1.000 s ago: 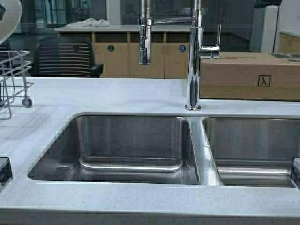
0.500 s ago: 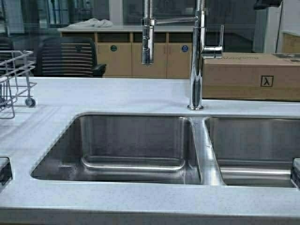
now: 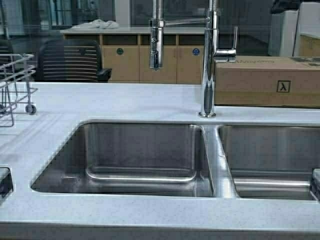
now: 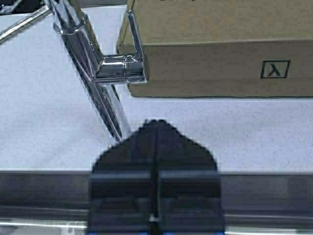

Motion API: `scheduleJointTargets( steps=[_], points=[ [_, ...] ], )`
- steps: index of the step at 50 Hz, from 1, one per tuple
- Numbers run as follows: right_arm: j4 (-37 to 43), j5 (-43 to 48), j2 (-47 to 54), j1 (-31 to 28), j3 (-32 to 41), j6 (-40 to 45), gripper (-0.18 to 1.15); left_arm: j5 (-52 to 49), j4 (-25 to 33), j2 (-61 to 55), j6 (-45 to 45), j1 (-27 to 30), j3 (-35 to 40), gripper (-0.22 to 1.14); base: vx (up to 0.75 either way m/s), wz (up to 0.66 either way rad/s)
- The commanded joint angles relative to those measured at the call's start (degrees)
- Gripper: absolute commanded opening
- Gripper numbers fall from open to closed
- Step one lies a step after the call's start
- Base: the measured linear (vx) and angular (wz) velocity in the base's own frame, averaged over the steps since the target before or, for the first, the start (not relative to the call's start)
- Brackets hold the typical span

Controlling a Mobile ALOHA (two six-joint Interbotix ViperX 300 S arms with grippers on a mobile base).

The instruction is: Wash the pan

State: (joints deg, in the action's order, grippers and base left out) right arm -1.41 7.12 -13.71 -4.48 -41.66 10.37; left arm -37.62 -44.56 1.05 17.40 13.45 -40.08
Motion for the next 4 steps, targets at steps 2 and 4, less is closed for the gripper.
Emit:
scheduleJointTargets(
  steps=[2, 4],
  points=[
    [-0.1, 0.5, -0.5, -0.1, 1.1, -0.1, 0.05, 1.1, -0.4, 0.8, 0.6, 0.1, 1.8, 0.34, 0.0, 0.0],
    [-0.1, 0.5, -0.5, -0.1, 1.1, -0.1, 0.05, 1.1, -0.4, 0.6, 0.8, 0.1, 1.8, 0.47, 0.0, 0.0]
  ],
)
